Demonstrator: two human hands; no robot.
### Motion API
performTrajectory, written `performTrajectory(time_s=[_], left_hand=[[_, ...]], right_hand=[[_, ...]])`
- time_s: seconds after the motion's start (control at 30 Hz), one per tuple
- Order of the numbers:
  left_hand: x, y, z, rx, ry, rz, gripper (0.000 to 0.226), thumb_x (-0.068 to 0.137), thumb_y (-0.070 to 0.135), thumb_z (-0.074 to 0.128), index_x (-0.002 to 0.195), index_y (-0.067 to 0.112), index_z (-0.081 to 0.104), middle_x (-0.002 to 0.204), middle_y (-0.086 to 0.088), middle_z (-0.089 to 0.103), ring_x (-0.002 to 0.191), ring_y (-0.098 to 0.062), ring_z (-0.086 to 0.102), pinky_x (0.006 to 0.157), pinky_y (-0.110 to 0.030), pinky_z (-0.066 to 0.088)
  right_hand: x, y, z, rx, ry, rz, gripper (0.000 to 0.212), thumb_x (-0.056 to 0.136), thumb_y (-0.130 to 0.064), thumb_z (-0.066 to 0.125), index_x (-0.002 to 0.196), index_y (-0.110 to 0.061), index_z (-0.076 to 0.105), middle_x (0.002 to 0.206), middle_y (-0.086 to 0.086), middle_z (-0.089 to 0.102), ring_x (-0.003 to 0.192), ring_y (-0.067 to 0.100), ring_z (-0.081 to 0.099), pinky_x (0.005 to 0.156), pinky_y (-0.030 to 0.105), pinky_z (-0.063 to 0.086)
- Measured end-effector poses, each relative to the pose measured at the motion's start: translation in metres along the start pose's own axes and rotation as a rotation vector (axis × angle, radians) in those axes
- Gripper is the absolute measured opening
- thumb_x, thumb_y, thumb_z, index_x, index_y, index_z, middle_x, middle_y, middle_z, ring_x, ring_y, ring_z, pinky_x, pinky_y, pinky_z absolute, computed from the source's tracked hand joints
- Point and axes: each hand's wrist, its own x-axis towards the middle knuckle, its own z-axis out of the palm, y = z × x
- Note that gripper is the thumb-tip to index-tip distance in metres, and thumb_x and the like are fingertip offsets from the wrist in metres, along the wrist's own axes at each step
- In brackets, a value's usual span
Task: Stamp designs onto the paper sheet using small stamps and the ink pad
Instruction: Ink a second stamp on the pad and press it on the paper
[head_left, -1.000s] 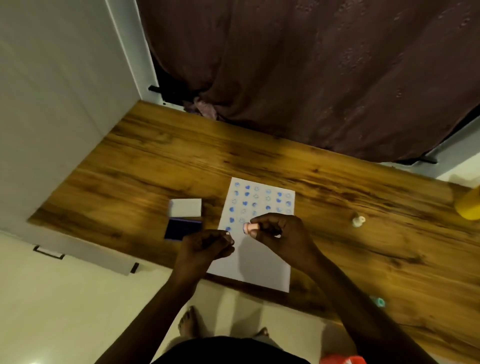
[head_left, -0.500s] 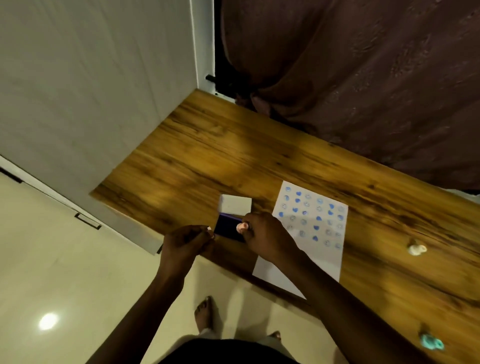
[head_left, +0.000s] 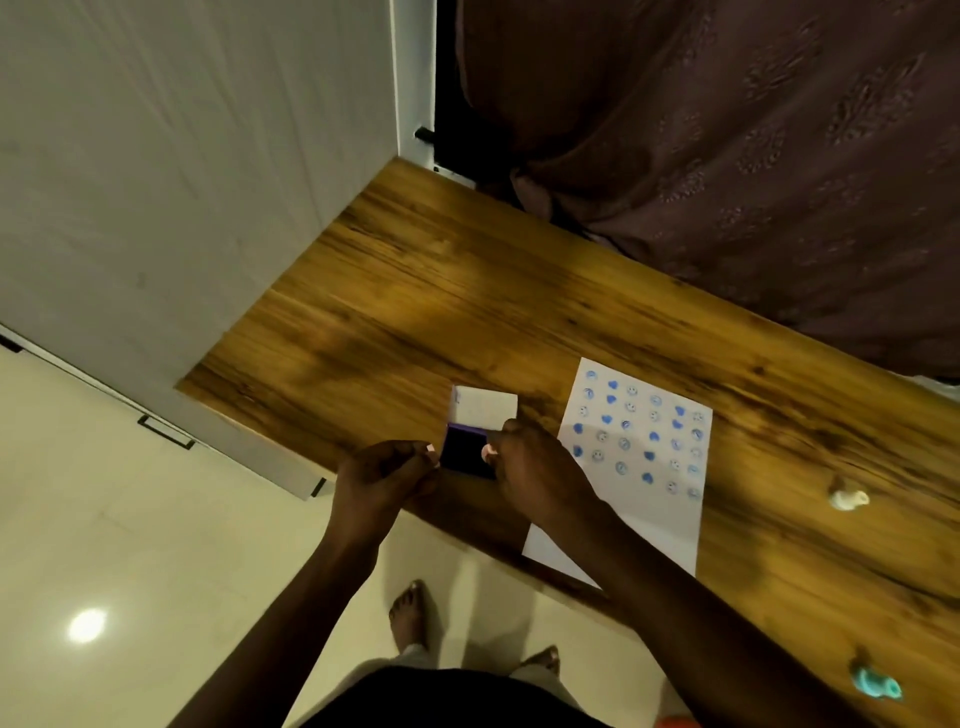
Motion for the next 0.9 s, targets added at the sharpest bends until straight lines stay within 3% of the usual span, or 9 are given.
performTrajectory(time_s=[0.13,0.3,0.37,0.53,0.63,0.7,0.77,0.83,0.9], left_hand=[[0.003,0.001,0.001,-0.008,-0.012,-0.003,0.015,0.089,0.031,0.077,0.095,0.018,0.082,0.09,-0.007,0.082,0.089,-0.024,0.079,0.074,-0.029,0.064],[0.005,0.005,0.005,0.015,-0.016,0.02,0.01,0.092,0.026,0.074,0.094,0.02,0.082,0.092,-0.004,0.082,0.088,-0.02,0.079,0.071,-0.027,0.064],[0.004,0.007,0.008,0.046,-0.021,0.048,0.009,0.093,0.024,0.074,0.095,0.019,0.081,0.092,-0.004,0.082,0.088,-0.02,0.079,0.074,-0.031,0.064],[0.002,0.013,0.017,0.024,-0.075,0.067,0.013,0.094,0.02,0.072,0.103,0.016,0.08,0.1,-0.009,0.082,0.096,-0.028,0.079,0.083,-0.045,0.064],[0.0,0.016,0.028,0.006,-0.121,0.055,0.021,0.095,0.019,0.071,0.115,0.014,0.076,0.109,-0.009,0.081,0.102,-0.028,0.078,0.088,-0.047,0.062],[0.0,0.016,0.037,0.008,-0.149,0.036,0.026,0.094,0.016,0.071,0.119,0.01,0.074,0.113,-0.01,0.08,0.105,-0.028,0.077,0.09,-0.049,0.062],[0.0,0.014,0.045,0.001,-0.162,0.014,0.03,0.093,0.012,0.072,0.122,0.007,0.072,0.116,-0.011,0.079,0.107,-0.028,0.076,0.091,-0.05,0.061],[0.0,0.013,0.054,-0.018,-0.175,-0.019,0.034,0.091,0.01,0.073,0.124,0.006,0.07,0.118,-0.013,0.077,0.11,-0.033,0.074,0.093,-0.052,0.06],[0.0,0.013,0.063,-0.022,-0.186,-0.049,0.032,0.089,0.01,0.075,0.121,0.006,0.072,0.116,-0.015,0.078,0.11,-0.037,0.074,0.095,-0.055,0.059]], right_hand=[[0.0,-0.003,0.001,-0.03,-0.018,-0.002,0.032,0.103,-0.028,0.055,0.132,-0.016,0.059,0.136,0.006,0.062,0.125,0.021,0.062,0.108,0.03,0.049],[-0.003,-0.01,0.004,-0.083,-0.061,0.014,0.028,0.102,-0.016,0.052,0.128,-0.008,0.058,0.13,0.015,0.06,0.12,0.034,0.061,0.1,0.042,0.051],[-0.003,-0.011,0.005,-0.095,-0.056,0.03,0.033,0.103,-0.022,0.055,0.134,-0.009,0.055,0.134,0.013,0.061,0.125,0.03,0.06,0.108,0.038,0.047],[-0.001,0.003,-0.005,0.175,-0.032,0.075,0.031,0.1,-0.026,0.061,0.127,-0.012,0.064,0.132,0.009,0.065,0.127,0.027,0.061,0.107,0.036,0.05],[-0.007,0.019,-0.014,0.477,0.009,0.096,0.029,0.097,-0.032,0.066,0.119,-0.013,0.071,0.129,0.007,0.07,0.123,0.022,0.064,0.098,0.022,0.053],[-0.014,0.033,-0.022,0.655,0.092,0.191,0.029,0.092,-0.038,0.072,0.112,-0.018,0.076,0.115,0.0,0.076,0.109,0.013,0.07,0.081,0.01,0.049],[-0.025,0.052,-0.03,0.726,0.233,0.299,0.028,0.087,-0.042,0.076,0.104,-0.021,0.079,0.102,-0.006,0.079,0.096,0.004,0.071,0.077,0.013,0.048],[-0.041,0.073,-0.033,0.65,0.342,0.405,0.025,0.088,-0.042,0.075,0.1,-0.021,0.079,0.1,-0.007,0.079,0.091,0.002,0.07,0.077,0.015,0.047],[-0.057,0.089,-0.03,0.487,0.368,0.487,0.024,0.092,-0.039,0.071,0.103,-0.018,0.077,0.109,-0.002,0.078,0.097,0.011,0.071,0.081,0.016,0.045]])
